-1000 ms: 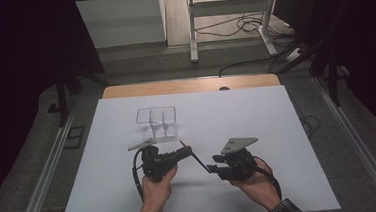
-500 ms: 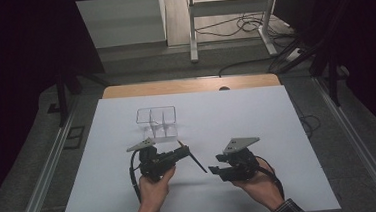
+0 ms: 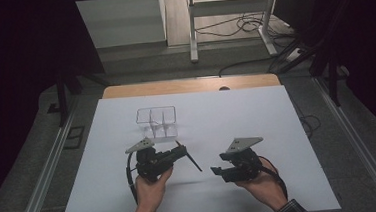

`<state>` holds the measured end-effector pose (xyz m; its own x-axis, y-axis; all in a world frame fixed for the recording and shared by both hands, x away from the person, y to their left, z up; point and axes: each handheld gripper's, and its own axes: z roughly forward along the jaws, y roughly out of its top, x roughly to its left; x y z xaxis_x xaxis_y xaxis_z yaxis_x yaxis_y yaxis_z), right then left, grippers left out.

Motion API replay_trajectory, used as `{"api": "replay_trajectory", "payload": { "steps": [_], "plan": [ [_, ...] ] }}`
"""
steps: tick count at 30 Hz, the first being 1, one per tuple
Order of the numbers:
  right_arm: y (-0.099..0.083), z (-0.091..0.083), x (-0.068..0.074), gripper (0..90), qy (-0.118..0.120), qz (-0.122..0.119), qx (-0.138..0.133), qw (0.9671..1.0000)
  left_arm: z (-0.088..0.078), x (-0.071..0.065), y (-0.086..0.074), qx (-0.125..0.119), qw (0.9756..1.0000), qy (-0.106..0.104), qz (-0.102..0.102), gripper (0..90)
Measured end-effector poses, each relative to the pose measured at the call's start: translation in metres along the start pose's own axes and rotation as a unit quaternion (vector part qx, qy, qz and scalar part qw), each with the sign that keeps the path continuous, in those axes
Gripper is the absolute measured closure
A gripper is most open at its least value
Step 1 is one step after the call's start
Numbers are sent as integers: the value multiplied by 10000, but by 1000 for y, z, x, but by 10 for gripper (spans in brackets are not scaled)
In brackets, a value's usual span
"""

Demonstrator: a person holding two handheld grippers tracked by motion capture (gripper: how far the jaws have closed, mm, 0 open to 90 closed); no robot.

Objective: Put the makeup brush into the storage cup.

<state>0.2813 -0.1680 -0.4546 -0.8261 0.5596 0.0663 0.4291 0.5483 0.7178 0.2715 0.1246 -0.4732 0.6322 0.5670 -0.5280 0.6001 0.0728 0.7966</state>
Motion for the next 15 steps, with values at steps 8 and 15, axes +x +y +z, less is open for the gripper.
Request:
{"api": "replay_trajectory", "payload": {
  "steps": [8,15],
  "plan": [
    [-3,-2,-4,363,-50,37,9,10000,-6,-1,2,-8,9998,167,143,827],
    [-5,-3,-5,320,-94,46,19,9999,-10,1,2,11,9996,237,170,827]
  ]
}}
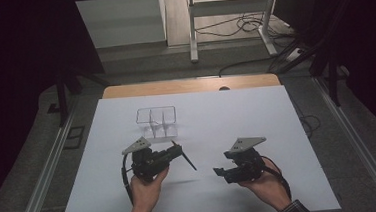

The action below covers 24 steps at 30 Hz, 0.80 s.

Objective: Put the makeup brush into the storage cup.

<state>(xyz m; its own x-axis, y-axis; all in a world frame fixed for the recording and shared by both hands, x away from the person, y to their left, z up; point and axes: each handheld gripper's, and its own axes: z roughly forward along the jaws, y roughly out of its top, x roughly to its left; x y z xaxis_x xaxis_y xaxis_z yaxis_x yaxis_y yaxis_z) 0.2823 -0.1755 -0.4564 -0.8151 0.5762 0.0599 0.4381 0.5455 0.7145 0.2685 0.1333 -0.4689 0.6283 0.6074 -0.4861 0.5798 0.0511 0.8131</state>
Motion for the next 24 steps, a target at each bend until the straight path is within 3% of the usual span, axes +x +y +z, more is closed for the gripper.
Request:
{"api": "replay_trajectory", "payload": {
  "steps": [10,24],
  "plan": [
    [-5,-3,-2,274,-71,-13,44,10000,-7,4,2,15,10000,86,-15,827],
    [-11,-9,-5,231,-170,30,39,9998,-19,7,5,79,9994,292,150,827]
  ]
}}
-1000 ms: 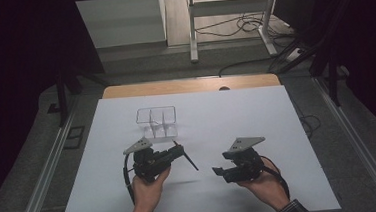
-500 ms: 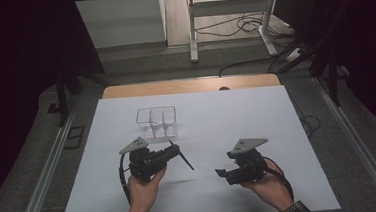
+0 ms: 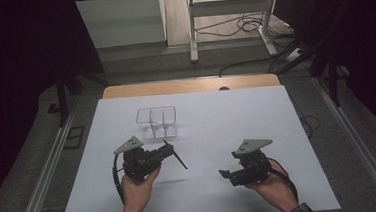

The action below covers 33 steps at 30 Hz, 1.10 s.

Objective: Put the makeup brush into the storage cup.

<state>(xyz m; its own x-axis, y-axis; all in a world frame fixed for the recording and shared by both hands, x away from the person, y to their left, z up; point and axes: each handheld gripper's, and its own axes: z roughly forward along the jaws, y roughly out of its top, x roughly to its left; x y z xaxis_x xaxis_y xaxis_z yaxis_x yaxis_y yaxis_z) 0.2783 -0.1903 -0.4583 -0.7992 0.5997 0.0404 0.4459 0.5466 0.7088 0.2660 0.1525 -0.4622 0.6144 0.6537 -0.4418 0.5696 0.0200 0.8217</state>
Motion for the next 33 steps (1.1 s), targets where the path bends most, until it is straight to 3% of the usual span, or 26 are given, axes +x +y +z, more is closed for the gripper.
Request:
{"api": "replay_trajectory", "payload": {
  "steps": [33],
  "plan": [
    [-16,-15,-7,166,-206,56,51,9998,-26,11,4,82,9974,648,291,827]
  ]
}}
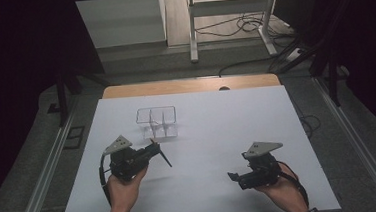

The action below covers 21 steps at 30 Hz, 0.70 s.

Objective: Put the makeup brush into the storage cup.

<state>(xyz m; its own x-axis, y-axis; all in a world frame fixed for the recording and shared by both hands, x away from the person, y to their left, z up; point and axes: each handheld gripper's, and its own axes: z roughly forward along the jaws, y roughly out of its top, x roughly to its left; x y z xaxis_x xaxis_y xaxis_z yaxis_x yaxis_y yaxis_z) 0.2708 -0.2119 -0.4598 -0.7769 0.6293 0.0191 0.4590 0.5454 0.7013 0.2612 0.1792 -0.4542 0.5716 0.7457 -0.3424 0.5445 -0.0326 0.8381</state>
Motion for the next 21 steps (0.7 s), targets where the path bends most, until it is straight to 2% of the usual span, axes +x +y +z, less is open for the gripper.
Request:
{"api": "replay_trajectory", "payload": {
  "steps": [21],
  "plan": [
    [-10,-6,-1,118,10,-13,8,10000,-11,13,5,-39,9994,338,113,827]
  ]
}}
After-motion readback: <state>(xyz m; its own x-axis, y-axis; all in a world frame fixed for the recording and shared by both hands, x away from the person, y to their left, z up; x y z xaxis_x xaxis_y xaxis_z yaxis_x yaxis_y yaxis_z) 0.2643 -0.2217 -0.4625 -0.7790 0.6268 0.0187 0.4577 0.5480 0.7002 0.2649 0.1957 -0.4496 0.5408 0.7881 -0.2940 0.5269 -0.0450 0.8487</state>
